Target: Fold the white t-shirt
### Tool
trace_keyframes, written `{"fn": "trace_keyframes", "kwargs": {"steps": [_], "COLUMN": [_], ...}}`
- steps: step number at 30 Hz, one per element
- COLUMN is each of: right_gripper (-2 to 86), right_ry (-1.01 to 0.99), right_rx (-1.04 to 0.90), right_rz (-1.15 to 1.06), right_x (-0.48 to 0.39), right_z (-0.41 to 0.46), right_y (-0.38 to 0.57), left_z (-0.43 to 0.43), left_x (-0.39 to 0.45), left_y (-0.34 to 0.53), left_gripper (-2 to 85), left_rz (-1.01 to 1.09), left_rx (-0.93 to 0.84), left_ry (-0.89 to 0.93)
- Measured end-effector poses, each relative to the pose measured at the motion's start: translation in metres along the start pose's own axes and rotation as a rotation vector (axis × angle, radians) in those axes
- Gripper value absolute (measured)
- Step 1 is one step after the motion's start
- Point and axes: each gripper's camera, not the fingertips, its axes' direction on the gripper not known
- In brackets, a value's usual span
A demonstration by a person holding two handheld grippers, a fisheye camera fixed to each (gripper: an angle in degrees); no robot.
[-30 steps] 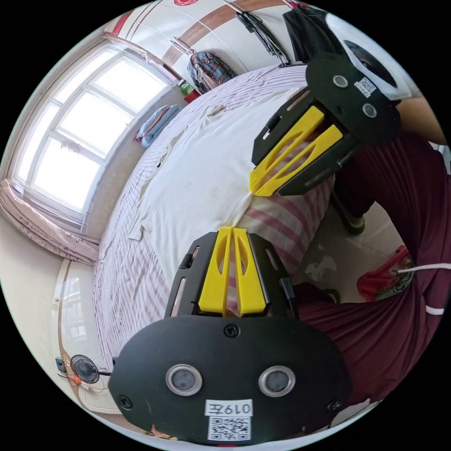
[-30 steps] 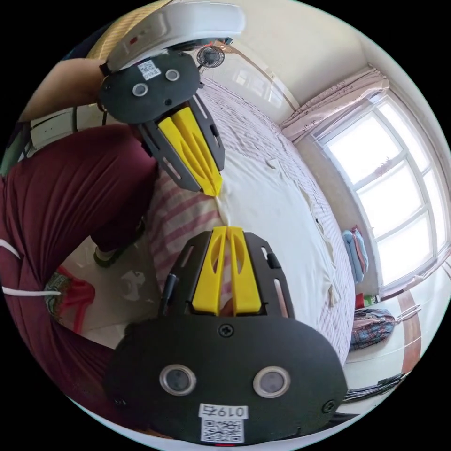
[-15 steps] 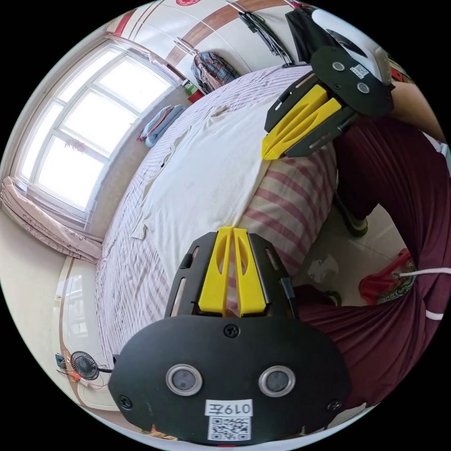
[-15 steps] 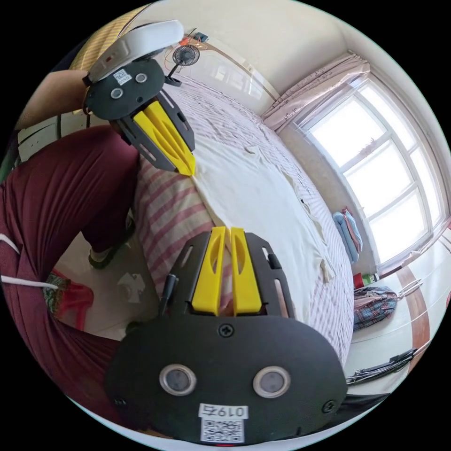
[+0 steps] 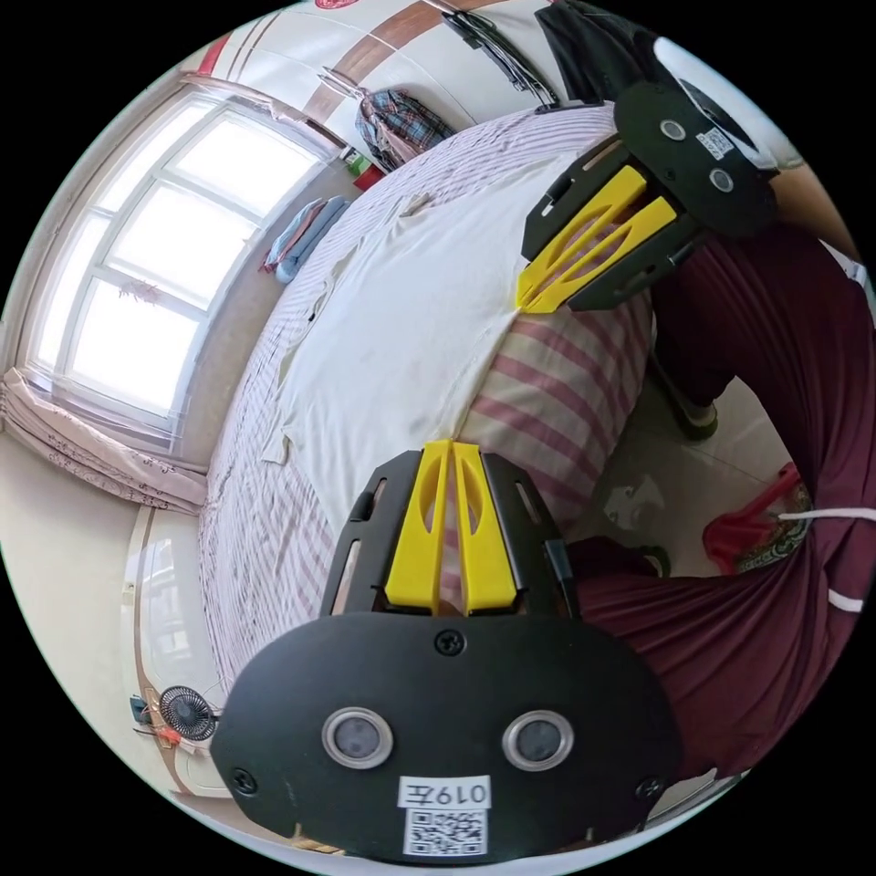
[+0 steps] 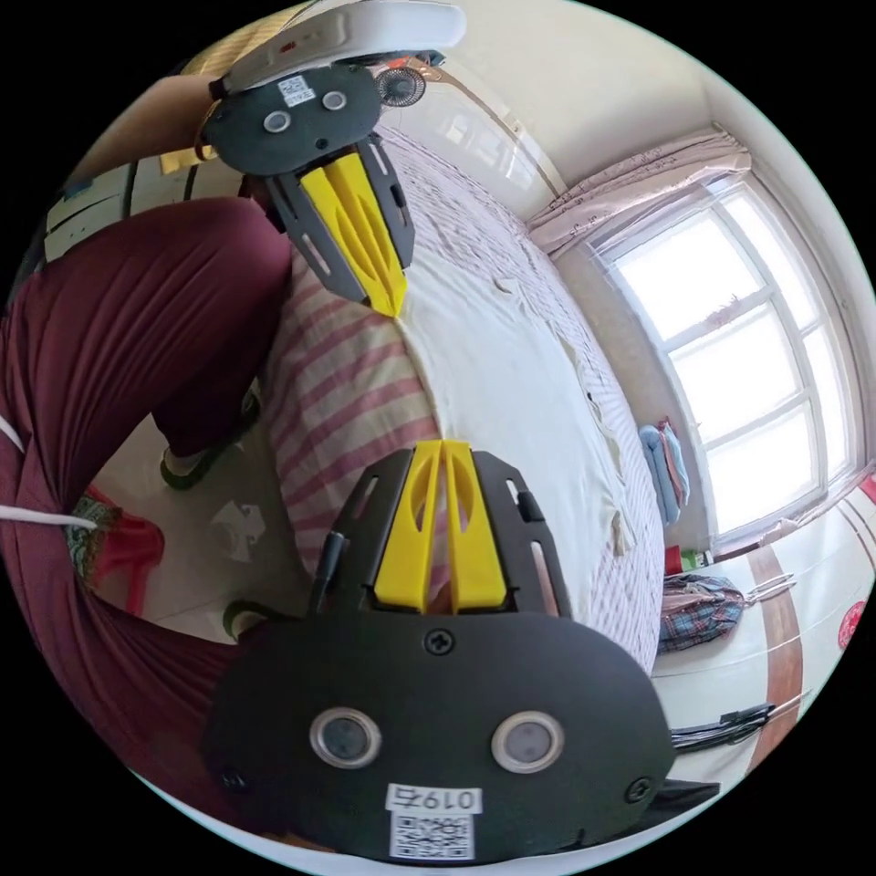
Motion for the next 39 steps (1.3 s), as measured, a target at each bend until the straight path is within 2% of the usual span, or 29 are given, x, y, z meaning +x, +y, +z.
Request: {"fn": "trace_keyframes", "kwargs": {"steps": [3, 11, 17, 26, 29, 34, 39], "right_gripper": [4.0, 5.1, 1.9, -0.8, -0.9, -1.0, -1.0], "right_ry": [0.047, 0.011, -0.038, -0.082, -0.099, -0.191, -0.244], "right_rx": [0.011, 0.062, 0.106, 0.094, 0.12, 0.193, 0.223], "right_rz": [-0.025, -0.014, 0.202, 0.335, 0.439, 0.78, 0.936], "right_x": [-0.014, -0.027, 0.0, 0.005, 0.018, 0.065, 0.085], "right_z": [0.006, 0.019, 0.048, 0.105, 0.122, 0.164, 0.204], "right_y": [0.01, 0.046, 0.091, 0.173, 0.206, 0.304, 0.383], "left_z": [0.001, -0.005, 0.019, 0.047, 0.051, 0.054, 0.085], "left_x": [-0.004, -0.028, -0.076, -0.093, -0.106, -0.141, -0.171], "left_y": [0.002, 0.011, 0.008, 0.022, 0.026, 0.041, 0.06], "left_gripper": [0.6, 0.6, 0.5, 0.6, 0.7, 0.6, 0.6], "left_rz": [-0.012, -0.017, -0.218, -0.169, -0.174, -0.271, -0.337], "left_rx": [-0.001, 0.051, 0.05, -0.002, -0.003, 0.038, -0.082], "left_ry": [-0.051, -0.02, 0.02, 0.08, 0.084, 0.041, 0.112]}}
